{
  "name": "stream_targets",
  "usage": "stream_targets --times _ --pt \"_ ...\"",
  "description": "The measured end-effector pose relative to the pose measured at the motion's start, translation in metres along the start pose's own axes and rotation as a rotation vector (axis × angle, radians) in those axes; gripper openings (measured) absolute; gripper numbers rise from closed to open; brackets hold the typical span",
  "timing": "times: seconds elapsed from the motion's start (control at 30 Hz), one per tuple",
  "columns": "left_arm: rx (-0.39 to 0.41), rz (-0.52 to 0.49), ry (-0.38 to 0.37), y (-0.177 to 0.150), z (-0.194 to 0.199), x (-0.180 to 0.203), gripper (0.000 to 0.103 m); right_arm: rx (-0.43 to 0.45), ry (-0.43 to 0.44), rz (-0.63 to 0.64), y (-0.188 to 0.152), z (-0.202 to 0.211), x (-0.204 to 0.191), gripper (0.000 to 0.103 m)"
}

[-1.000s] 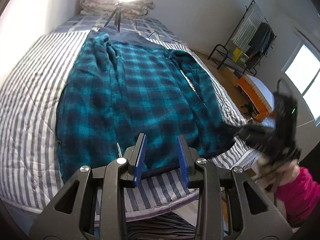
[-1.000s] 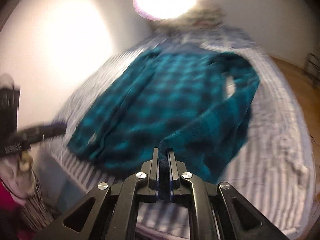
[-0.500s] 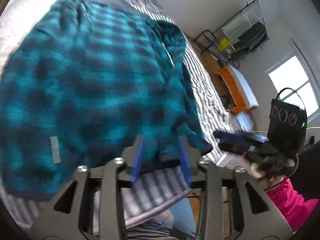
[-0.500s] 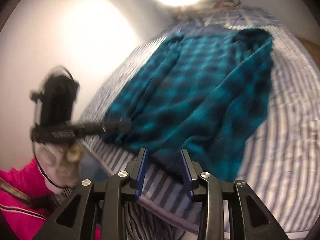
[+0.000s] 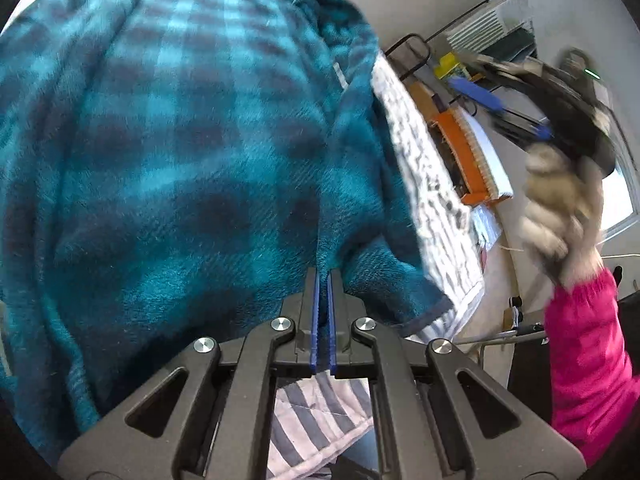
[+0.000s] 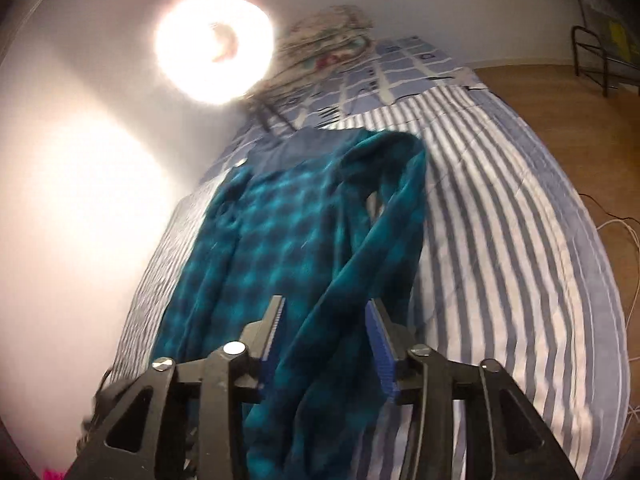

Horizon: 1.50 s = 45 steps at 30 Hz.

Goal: Fold large clothes

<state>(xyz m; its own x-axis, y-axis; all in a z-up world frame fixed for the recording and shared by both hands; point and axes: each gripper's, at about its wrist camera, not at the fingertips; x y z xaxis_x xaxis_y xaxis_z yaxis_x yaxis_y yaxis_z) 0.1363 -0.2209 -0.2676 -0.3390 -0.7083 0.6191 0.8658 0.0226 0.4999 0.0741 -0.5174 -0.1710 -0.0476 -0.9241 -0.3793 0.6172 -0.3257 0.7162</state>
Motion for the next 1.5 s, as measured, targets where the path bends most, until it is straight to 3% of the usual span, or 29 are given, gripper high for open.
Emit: stream_targets --times 0.3,0.5,0.53,0.6,0.63,0.67,0.8,1.0,1.17,1.33,1.5 --pt "0.065 -0.058 -0.017 0.009 0.03 0.016 0.0 0.005 -0.143 -0.081 0.056 -0.081 0.039 0.047" --pt "0.069 -0.097 -0.023 0.016 0.022 0.025 0.0 -0.011 -0.247 -0.078 0.072 -0.129 0.057 0.047" --pt "0.068 -0.099 -0.024 0.017 0.02 0.024 0.0 -0.016 -0.261 -0.081 0.075 -0.136 0.059 0.044" --pt "0.066 -0.1 -0.025 0.017 0.019 0.023 0.0 -0.037 -0.281 -0.086 0.079 -0.151 0.063 0.028" --pt "0.066 -0.101 -0.024 0.017 0.019 0.022 0.0 -0.046 -0.292 -0.083 0.079 -0.156 0.062 0.015" --pt "0.066 -0.1 -0.021 0.018 0.018 0.02 0.0 -0.053 -0.306 -0.069 0.081 -0.162 0.06 0.004" --pt "0.065 -0.075 -0.03 0.015 0.021 0.011 0.0 -0.031 -0.34 0.041 0.092 -0.16 0.029 0.003" --pt "0.066 -0.05 -0.037 0.005 0.027 0.001 0.0 -0.001 -0.359 0.386 0.11 -0.153 -0.065 0.002" --pt "0.081 -0.021 -0.023 0.004 0.028 -0.009 0.0 -0.048 -0.33 0.558 0.102 -0.201 -0.121 0.002" --pt "0.081 0.01 0.015 0.002 0.024 -0.025 0.0 -0.139 -0.306 0.623 0.076 -0.266 -0.135 0.002" --pt "0.046 0.012 0.056 -0.002 0.008 -0.036 0.0 -0.241 -0.264 0.54 0.043 -0.311 -0.118 0.009"
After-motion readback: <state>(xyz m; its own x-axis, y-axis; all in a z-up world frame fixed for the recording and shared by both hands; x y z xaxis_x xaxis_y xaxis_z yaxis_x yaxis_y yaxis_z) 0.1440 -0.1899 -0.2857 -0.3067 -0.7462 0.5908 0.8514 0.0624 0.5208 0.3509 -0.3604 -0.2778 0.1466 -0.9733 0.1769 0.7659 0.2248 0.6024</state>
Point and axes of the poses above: each gripper's, at about its wrist camera, not at the fingertips, and z roughly against the way its jaws point, x to its right, y to its top, and after that the axes turned 12 degrees about x, right-handed
